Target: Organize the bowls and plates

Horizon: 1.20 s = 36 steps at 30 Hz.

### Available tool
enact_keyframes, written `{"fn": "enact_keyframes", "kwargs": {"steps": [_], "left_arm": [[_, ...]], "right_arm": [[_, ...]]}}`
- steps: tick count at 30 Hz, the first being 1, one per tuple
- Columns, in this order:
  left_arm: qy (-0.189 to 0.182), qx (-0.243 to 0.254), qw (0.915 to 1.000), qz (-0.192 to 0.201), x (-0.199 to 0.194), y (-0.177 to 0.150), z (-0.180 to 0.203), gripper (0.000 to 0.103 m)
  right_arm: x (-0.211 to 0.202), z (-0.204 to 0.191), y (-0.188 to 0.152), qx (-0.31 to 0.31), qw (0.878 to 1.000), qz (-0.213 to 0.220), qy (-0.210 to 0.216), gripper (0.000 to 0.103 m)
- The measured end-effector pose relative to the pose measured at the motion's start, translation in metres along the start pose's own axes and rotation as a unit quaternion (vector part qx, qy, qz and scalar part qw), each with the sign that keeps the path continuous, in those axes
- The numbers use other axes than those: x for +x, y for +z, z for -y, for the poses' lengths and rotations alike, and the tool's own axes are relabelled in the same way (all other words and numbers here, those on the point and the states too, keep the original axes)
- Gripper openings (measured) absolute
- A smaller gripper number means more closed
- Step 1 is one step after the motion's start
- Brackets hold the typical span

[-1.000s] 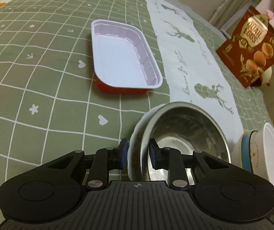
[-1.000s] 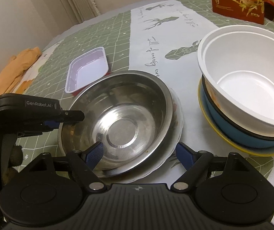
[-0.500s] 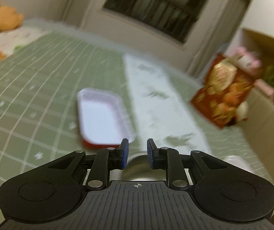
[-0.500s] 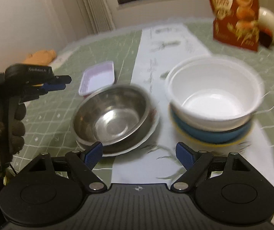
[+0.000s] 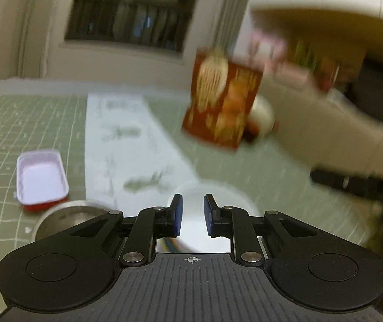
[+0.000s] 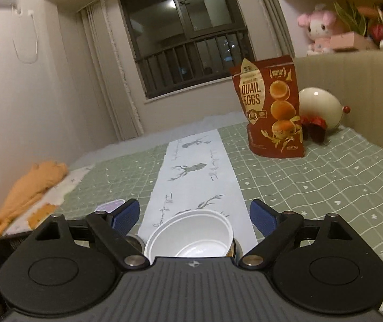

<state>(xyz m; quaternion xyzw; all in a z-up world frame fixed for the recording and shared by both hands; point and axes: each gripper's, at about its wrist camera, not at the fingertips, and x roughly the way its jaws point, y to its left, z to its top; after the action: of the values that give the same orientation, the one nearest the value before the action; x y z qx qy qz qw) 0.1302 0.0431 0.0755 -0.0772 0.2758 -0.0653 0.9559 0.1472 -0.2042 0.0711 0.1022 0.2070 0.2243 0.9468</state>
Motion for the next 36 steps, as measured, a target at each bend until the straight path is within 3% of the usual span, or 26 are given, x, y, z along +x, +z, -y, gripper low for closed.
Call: {"fn": "enact_keyframes", "kwargs": {"steps": [1, 3, 6, 9, 12, 15, 18, 24, 29, 31, 36], "left_arm": [[0.009, 0.009, 0.9993, -0.036, 0.013, 0.004, 0.006, 0.020], [0.005, 0.029, 0.9974, -0.065, 0.030, 0.009, 0.011, 0.020], [-0.013, 0.054, 0.9965, -0.063, 0.051, 0.015, 0.012, 0.020], [-0.030, 0.050, 0.9968, -0.055, 0.075, 0.025, 0.004, 0.021], [-0.019, 0.039, 0.9976, -0.053, 0.093, 0.026, -0.006, 0.021], [-0.029, 0.024, 0.9985, -0.038, 0.101, 0.019, -0.019, 0.021], [-0.031, 0.028, 0.9948, -0.093, 0.118, 0.015, -0.028, 0.021], [-0.050, -0.035, 0.9916, -0.114, 0.134, 0.008, -0.056, 0.018], [-0.071, -0.048, 0.9926, -0.087, 0.116, 0.019, -0.056, 0.019], [-0.075, -0.034, 0.9920, -0.096, 0.113, 0.030, -0.050, 0.019], [0.030, 0.025, 0.9898, -0.137, 0.133, 0.044, -0.036, 0.021]], "right_arm": [[0.007, 0.008, 0.002, -0.001, 1.000, -0.005, 0.001, 0.094], [0.028, 0.020, 0.003, -0.005, 1.000, -0.025, -0.008, 0.095], [0.075, 0.040, 0.005, -0.002, 0.998, -0.064, -0.005, 0.095], [0.119, 0.055, 0.011, -0.009, 0.996, -0.080, 0.025, 0.095], [0.147, 0.068, 0.005, -0.002, 0.996, -0.085, 0.019, 0.095], [0.160, 0.074, -0.014, -0.003, 0.992, -0.122, 0.012, 0.095], [0.177, 0.076, -0.026, 0.024, 0.987, -0.158, 0.015, 0.095], [0.207, 0.077, -0.041, 0.068, 0.973, -0.222, 0.014, 0.097], [0.212, 0.079, -0.046, 0.092, 0.963, -0.252, 0.036, 0.097], [0.214, 0.077, -0.049, 0.080, 0.960, -0.265, 0.032, 0.097], [0.218, 0.084, -0.060, 0.069, 0.957, -0.280, 0.002, 0.097]]}}
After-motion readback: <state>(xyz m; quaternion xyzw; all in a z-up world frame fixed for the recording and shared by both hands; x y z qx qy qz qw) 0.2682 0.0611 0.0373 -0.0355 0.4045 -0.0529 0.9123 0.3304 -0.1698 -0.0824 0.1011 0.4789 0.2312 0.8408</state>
